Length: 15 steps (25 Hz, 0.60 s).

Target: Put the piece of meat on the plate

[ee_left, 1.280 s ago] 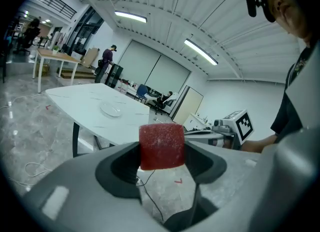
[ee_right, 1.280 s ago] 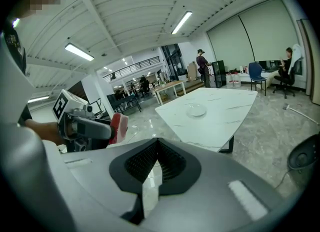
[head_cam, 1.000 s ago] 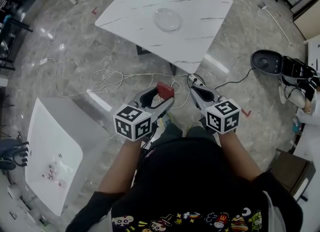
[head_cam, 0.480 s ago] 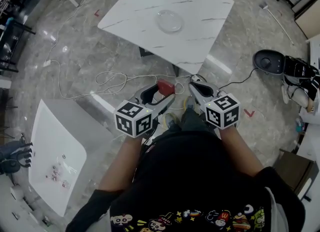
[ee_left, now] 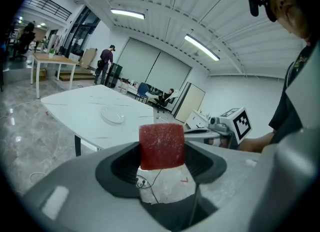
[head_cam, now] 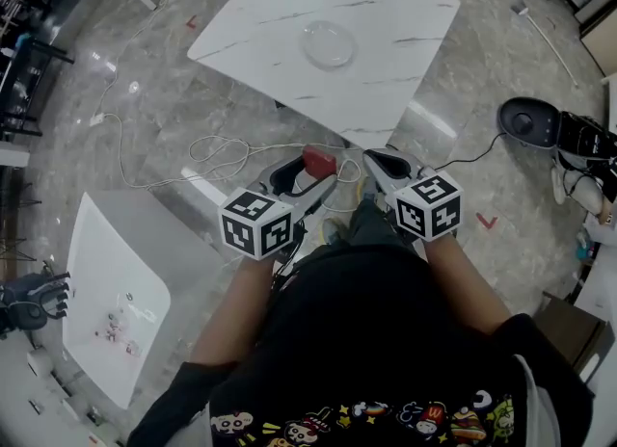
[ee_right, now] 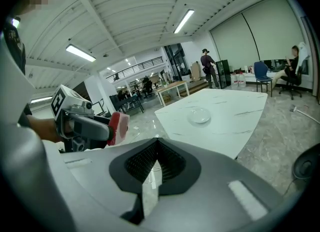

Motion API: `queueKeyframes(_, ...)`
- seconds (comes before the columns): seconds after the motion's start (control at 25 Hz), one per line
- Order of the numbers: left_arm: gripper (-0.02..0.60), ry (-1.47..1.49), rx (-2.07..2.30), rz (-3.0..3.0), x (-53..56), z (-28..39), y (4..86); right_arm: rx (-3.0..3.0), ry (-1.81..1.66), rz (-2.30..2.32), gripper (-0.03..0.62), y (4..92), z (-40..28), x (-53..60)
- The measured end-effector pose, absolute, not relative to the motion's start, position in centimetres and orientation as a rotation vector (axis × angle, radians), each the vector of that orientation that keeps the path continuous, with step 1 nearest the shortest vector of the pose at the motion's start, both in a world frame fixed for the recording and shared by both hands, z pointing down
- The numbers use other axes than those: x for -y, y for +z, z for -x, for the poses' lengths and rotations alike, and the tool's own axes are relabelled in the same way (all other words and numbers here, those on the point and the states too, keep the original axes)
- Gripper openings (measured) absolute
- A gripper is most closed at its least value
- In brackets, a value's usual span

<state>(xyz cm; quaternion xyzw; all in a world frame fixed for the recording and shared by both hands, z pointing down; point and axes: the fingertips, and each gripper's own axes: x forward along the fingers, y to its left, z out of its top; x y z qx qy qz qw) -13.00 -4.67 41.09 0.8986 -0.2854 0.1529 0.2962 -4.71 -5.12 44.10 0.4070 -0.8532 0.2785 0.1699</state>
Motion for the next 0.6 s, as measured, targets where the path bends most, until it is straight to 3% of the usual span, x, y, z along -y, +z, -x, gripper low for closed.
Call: queueKeyframes(0.6,0.383,0.477,0.885,-2.305,14.3,7.9,43.4,2.474,0.850,-1.033,0.023,46.5,-0.8,13.9)
